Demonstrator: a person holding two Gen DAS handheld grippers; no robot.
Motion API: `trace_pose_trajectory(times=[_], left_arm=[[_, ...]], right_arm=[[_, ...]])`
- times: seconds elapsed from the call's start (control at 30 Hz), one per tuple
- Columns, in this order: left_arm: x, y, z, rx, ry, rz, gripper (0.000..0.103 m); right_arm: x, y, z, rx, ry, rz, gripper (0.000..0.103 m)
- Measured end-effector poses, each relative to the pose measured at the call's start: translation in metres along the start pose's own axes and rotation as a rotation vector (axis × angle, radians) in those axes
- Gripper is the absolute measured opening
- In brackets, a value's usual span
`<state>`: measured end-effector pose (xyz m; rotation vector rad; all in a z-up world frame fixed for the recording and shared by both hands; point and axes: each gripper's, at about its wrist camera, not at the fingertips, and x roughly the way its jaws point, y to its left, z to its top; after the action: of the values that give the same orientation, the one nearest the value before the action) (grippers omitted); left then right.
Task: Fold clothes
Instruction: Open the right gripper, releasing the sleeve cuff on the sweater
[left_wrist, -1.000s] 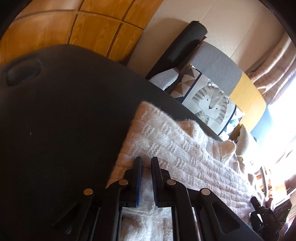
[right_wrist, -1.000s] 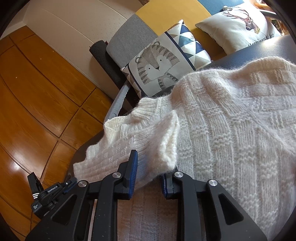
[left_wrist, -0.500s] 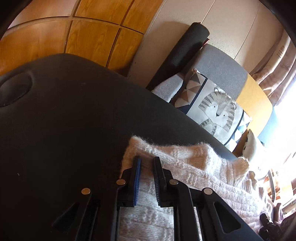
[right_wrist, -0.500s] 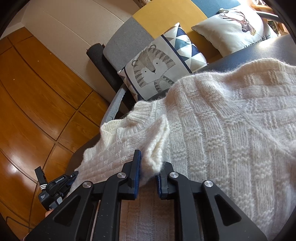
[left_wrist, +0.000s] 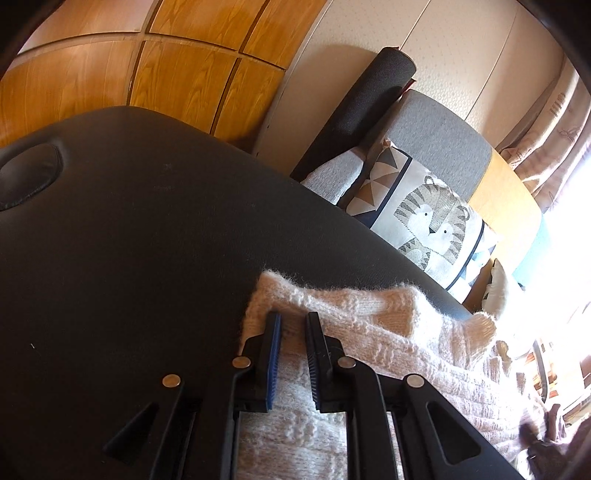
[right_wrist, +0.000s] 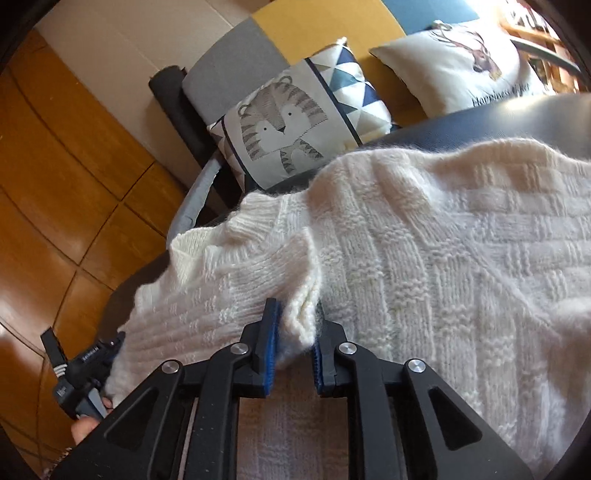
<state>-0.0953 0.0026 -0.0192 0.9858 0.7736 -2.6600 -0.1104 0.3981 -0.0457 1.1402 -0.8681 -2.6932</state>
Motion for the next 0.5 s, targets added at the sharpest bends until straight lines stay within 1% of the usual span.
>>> trace_pose_trajectory(times=[0.03, 0.07, 0.1, 0.13, 0.17, 0.23, 0.27, 0.3, 0.37, 0.4, 0.43, 0.5], left_arm=[[0.0, 0.001, -0.001, -0.002, -0.001, -0.003, 0.014], [0.0, 0.001, -0.001, -0.002, -0.001, -0.003, 0.014], [0.0, 0.001, -0.001, -0.002, -0.002, -0.003, 0.014], [0.0, 0.001, -0.002, -0.002, -0.002, -0.003, 0.014], [0.001, 0.001, -0.002, 0.0, -0.003, -0.001, 0.014], [0.001, 0.001, -0.001, 0.0, -0.003, 0.001, 0.014], [0.001, 0.001, -0.001, -0.003, -0.003, -0.002, 0.014], [0.001, 0.002, -0.001, -0.005, -0.003, -0.004, 0.014], [0.001, 0.003, -0.001, -0.01, -0.002, -0.009, 0.014], [0.002, 0.003, -0.002, -0.01, -0.002, -0.01, 0.014], [0.002, 0.003, -0.001, -0.008, -0.003, -0.006, 0.014], [0.002, 0.003, -0.001, -0.005, -0.004, -0.002, 0.014]], right_arm=[[-0.008, -0.003, 0.0, 0.019, -0.022, -0.027, 0.03], [-0.018, -0.004, 0.0, 0.033, -0.061, -0.023, 0.03], [-0.027, -0.003, 0.001, 0.031, -0.1, 0.002, 0.03], [-0.033, 0.001, 0.001, 0.013, -0.129, 0.02, 0.03], [-0.034, 0.01, 0.001, -0.036, -0.136, 0.031, 0.03], [-0.026, 0.028, 0.001, -0.13, -0.107, 0.06, 0.029], [-0.02, 0.037, 0.001, -0.172, -0.087, 0.064, 0.027], [-0.012, 0.042, -0.001, -0.199, -0.064, 0.047, 0.025], [0.004, 0.04, -0.004, -0.209, -0.018, -0.005, 0.025], [0.012, 0.039, -0.006, -0.215, 0.004, -0.03, 0.022], [0.016, 0.037, -0.008, -0.216, 0.012, -0.042, 0.021], [0.015, 0.032, -0.01, -0.204, -0.01, -0.029, 0.021]])
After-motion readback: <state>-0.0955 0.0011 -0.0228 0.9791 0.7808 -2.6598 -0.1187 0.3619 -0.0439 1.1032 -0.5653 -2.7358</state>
